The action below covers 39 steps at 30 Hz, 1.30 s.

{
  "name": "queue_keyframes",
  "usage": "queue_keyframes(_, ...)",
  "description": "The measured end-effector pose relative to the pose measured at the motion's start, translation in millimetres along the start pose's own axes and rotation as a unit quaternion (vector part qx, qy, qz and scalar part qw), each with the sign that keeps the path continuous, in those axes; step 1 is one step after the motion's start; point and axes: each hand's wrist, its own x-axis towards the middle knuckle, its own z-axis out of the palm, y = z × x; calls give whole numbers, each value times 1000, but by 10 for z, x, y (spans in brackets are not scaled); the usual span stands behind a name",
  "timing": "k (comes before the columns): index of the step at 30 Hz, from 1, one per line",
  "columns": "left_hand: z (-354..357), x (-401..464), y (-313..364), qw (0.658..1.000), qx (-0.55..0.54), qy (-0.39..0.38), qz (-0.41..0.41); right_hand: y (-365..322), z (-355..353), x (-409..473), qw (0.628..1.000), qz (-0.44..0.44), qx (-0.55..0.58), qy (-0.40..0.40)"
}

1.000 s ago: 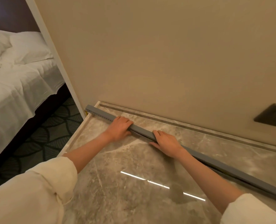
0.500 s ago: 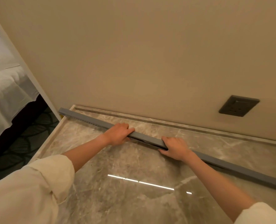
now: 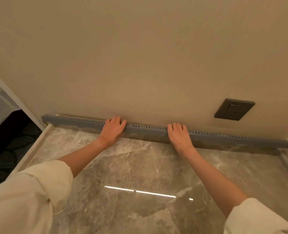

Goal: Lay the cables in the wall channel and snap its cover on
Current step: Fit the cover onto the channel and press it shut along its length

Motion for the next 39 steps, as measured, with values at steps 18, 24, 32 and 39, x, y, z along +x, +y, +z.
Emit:
queue_keyframes(18, 156, 125, 4, 989, -128, 64, 33, 20, 245, 129, 998, 5, 1, 68)
queue_keyframes(24, 124, 125, -22, 983, -175, 52, 4, 119, 259, 91, 999, -12, 44, 18)
queue_keyframes(32, 30, 101, 33, 979, -195, 43, -47, 455, 253, -293, 999, 23, 42, 5)
queue_keyframes(39, -21, 137, 159, 978, -193, 41, -62, 648, 128, -395, 999, 35, -13, -28)
